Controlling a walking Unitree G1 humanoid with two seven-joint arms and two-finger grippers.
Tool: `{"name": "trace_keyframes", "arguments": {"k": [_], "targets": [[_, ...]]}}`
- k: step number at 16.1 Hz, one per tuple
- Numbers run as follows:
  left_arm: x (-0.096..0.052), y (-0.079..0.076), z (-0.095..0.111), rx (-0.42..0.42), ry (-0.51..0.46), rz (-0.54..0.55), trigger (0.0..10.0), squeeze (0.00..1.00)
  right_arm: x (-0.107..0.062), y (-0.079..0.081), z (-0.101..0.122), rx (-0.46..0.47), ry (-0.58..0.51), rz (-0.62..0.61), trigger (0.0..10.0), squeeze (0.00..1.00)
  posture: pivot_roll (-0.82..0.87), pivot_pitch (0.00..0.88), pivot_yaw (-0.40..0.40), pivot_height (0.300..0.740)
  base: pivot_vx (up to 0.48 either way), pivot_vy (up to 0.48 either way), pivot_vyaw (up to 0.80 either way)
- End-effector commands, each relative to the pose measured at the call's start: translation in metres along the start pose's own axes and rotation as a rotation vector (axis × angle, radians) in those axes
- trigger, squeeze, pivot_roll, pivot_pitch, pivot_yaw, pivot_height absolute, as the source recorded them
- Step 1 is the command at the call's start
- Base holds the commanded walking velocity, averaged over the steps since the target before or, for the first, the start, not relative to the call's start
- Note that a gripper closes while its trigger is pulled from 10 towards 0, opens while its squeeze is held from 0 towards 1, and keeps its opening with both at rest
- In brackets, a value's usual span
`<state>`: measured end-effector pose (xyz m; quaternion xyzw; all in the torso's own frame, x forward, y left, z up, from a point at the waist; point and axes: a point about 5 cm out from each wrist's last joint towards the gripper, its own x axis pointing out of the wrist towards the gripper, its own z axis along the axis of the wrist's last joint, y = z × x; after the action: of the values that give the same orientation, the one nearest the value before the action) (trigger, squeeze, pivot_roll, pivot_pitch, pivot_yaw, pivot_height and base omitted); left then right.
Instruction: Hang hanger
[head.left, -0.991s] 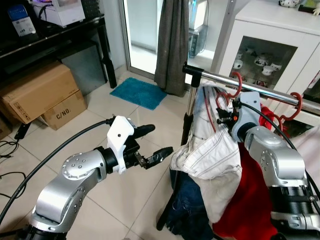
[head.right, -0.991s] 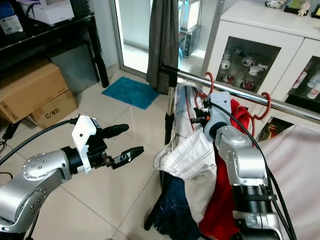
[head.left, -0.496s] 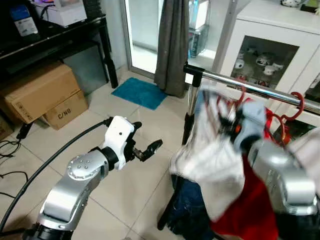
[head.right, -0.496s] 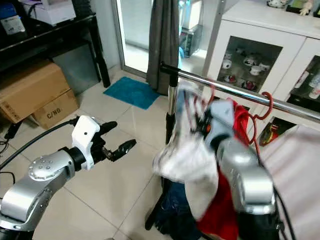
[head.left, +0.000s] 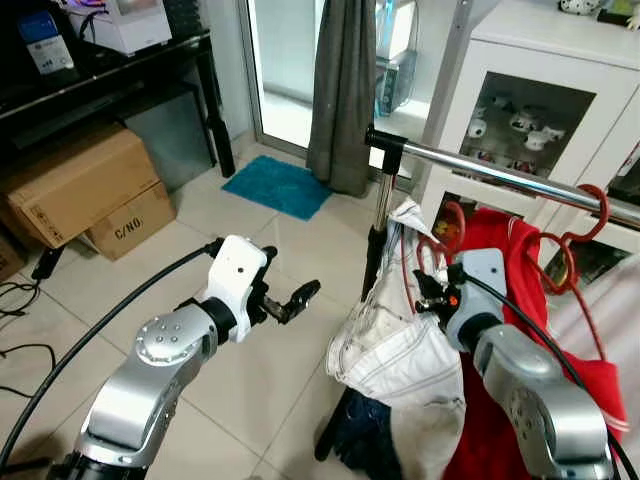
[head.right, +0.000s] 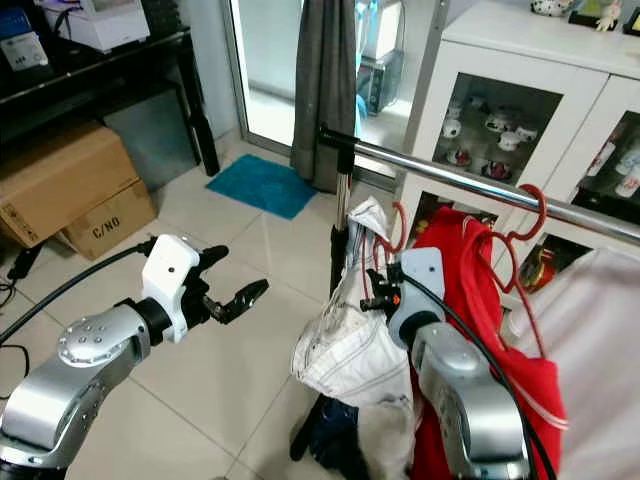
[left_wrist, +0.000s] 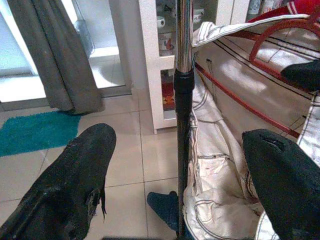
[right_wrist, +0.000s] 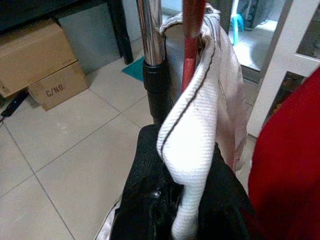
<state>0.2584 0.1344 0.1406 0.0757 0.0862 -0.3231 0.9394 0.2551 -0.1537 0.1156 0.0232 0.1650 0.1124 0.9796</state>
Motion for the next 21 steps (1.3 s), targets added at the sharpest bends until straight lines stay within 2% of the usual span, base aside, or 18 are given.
{"name": "trace_keyframes", "arguments": {"k": [1, 6, 16, 21], "targets": [[0.001, 0.002, 0.003, 0.006, -0.01, 0.005, 10.0, 0.0, -0.004, 0.004, 0.02, -0.027, -0.11, 0.012, 0.0, 0.0, -0.16, 0.0, 0.039, 0.74, 0.0, 0.0, 0.0], [0.001, 0.002, 0.006, -0.015, -0.031, 0.027, 10.0, 0.0, -0.002, 0.009, 0.022, -0.026, -0.133, 0.043, 0.0, 0.0, -0.14, 0.0, 0.008, 0.74, 0.0, 0.0, 0.0], [0.0, 0.003, 0.005, -0.004, -0.021, 0.039, 10.0, 0.0, 0.0, 0.011, 0.022, -0.028, -0.13, 0.056, 0.0, 0.0, -0.14, 0.0, 0.006, 0.74, -0.28, 0.0, 0.0], [0.007, 0.008, 0.007, 0.034, -0.017, 0.005, 10.0, 0.0, -0.006, 0.02, 0.03, -0.029, -0.166, 0.155, 0.0, 0.0, -0.15, 0.0, 0.021, 0.74, -0.218, 0.0, 0.0]]}}
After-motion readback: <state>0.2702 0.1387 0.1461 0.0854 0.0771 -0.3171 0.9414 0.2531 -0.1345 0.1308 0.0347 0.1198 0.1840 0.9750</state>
